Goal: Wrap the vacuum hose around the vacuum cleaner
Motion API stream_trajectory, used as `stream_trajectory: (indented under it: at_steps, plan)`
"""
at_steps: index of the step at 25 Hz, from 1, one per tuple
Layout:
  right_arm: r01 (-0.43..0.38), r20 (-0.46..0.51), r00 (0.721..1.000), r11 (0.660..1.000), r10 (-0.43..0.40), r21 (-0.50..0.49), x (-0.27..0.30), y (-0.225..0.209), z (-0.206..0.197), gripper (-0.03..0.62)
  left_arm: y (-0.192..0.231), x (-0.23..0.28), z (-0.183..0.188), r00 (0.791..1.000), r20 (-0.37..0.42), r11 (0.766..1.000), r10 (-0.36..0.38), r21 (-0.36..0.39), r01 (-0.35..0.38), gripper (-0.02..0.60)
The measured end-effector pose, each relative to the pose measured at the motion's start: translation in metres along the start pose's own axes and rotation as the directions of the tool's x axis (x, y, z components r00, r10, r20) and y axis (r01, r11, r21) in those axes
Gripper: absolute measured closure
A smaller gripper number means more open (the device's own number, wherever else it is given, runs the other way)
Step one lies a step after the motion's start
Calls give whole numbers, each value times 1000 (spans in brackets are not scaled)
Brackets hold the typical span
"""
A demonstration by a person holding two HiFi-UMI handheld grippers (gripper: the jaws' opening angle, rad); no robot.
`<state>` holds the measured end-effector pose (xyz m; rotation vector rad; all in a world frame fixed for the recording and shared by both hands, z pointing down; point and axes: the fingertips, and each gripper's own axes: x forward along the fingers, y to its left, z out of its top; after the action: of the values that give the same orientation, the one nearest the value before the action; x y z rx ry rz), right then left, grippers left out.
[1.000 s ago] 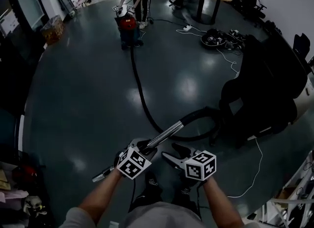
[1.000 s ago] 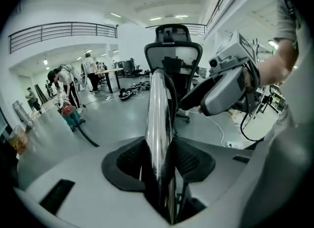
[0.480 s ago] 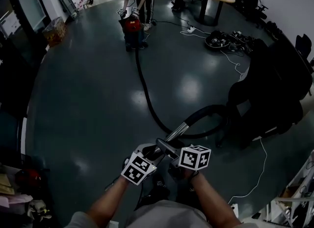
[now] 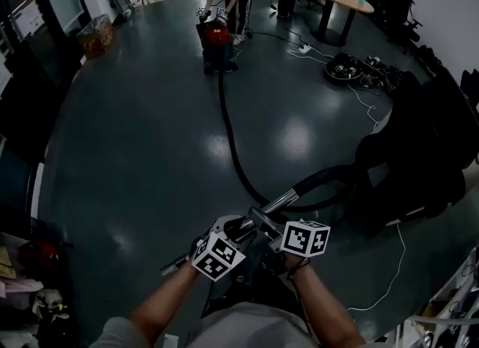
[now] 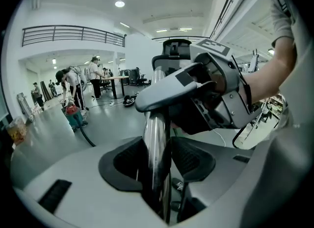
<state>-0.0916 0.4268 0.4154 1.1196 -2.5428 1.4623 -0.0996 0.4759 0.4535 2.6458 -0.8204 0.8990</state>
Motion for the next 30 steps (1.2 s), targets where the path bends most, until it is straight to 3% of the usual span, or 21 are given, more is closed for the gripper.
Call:
stream_trajectory:
  at_steps: [7,15,16,25,30]
  plan:
    - [-56,23,998,998,56,31,5,0,46,385,27,-20,-48,982,-182,999,46,-11,-49,403]
    - [-82,10,997,996,81,24,26,-14,92,385,57,-2,-36,964,-249,993,98,-34,-110,414]
    - [-82,6,997,996,82,22,28,-17,95,385,58,1,-34,963,-253,993,92,-47,-107,437]
    - [-147,45,988,988,149,-42,43,-30,137,385,79,24,-4,966,-224,985,129,-82,-150,440]
    - [-164,102,982,985,158,56,63,-25,136,385,92,22,-2,967,-220,985,128,-84,-149,440]
